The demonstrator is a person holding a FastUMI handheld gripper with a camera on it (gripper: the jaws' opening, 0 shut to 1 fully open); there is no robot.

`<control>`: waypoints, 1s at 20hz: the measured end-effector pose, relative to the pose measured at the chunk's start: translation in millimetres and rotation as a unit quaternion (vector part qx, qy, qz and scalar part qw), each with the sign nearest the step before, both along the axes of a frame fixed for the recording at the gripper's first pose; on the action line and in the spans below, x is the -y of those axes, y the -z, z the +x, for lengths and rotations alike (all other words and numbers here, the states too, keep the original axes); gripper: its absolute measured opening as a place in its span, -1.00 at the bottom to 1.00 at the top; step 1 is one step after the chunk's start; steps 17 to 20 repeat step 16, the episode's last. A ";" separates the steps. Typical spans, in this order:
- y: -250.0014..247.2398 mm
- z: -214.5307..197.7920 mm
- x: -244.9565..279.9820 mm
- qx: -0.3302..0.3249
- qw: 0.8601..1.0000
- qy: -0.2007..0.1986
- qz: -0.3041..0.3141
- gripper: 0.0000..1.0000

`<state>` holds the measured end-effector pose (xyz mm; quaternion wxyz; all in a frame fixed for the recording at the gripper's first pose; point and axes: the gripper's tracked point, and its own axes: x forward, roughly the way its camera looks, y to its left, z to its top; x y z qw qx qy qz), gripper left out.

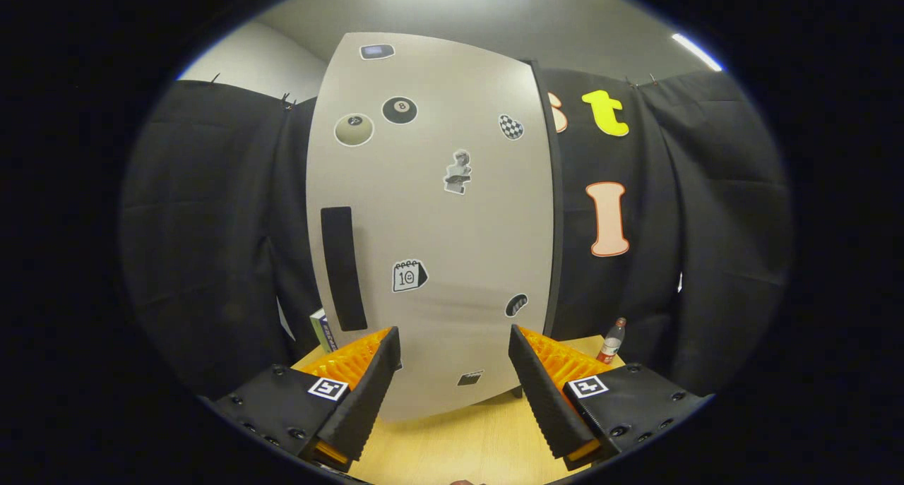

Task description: Open the shoe cabinet door, grab the shoes and put them into the shoe cabinet, then close the shoe cabinet door.

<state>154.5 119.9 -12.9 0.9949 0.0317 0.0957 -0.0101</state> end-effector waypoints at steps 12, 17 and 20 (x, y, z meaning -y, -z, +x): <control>-23.2 7.6 32.4 0.034 0.999 0.005 0.004 0.95; -25.3 7.9 36.1 0.040 0.999 -0.001 0.004 0.95; -25.3 7.9 36.1 0.040 0.999 -0.001 0.004 0.95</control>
